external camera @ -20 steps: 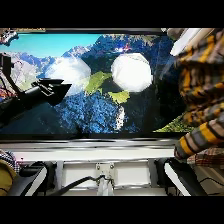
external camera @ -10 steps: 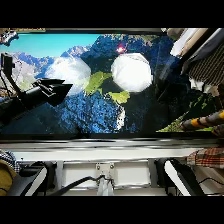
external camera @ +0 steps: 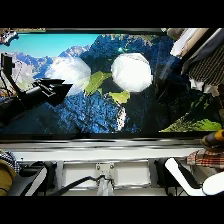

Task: Fold the clothes and pants, and hang the long-sleeved shirts on hangers.

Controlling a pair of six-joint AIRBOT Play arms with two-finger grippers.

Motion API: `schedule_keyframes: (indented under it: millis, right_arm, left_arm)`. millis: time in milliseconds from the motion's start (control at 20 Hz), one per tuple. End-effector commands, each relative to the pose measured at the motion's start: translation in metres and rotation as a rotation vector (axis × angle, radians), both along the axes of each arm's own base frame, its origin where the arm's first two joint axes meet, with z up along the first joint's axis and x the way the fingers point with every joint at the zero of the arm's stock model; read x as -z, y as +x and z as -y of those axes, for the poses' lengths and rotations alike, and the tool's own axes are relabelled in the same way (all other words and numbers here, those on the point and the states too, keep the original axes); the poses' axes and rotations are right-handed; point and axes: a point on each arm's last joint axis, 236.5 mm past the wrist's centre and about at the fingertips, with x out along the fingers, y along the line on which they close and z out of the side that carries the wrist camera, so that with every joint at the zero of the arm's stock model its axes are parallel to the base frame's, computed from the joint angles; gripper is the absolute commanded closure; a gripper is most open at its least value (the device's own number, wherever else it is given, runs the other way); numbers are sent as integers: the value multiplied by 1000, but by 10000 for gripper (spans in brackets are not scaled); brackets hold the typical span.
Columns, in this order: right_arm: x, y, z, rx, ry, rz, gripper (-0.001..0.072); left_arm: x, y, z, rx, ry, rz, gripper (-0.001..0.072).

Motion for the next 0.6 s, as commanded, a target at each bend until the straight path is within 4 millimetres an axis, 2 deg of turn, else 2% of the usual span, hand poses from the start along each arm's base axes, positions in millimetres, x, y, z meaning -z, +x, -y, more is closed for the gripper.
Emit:
schedule_keyframes:
  millis: [0, 250, 450, 550]
  right_arm:
    - [-16, -2, 31, -22, -28, 43, 697]
    - [-33, -31, 64, 5, -51, 132, 697]
    - [-24, -52, 85, 16, -34, 142, 697]
    - [-29, -65, 95, 21, -60, 190, 698]
  left_arm:
    - [1, 1, 0, -1, 0, -3, 224]
    - [1, 1, 0, -3, 0, -2, 224]
    - [1, 1, 0, -7, -13, -15, 224]
    - [1, 0, 0, -14, -40, -48, 224]
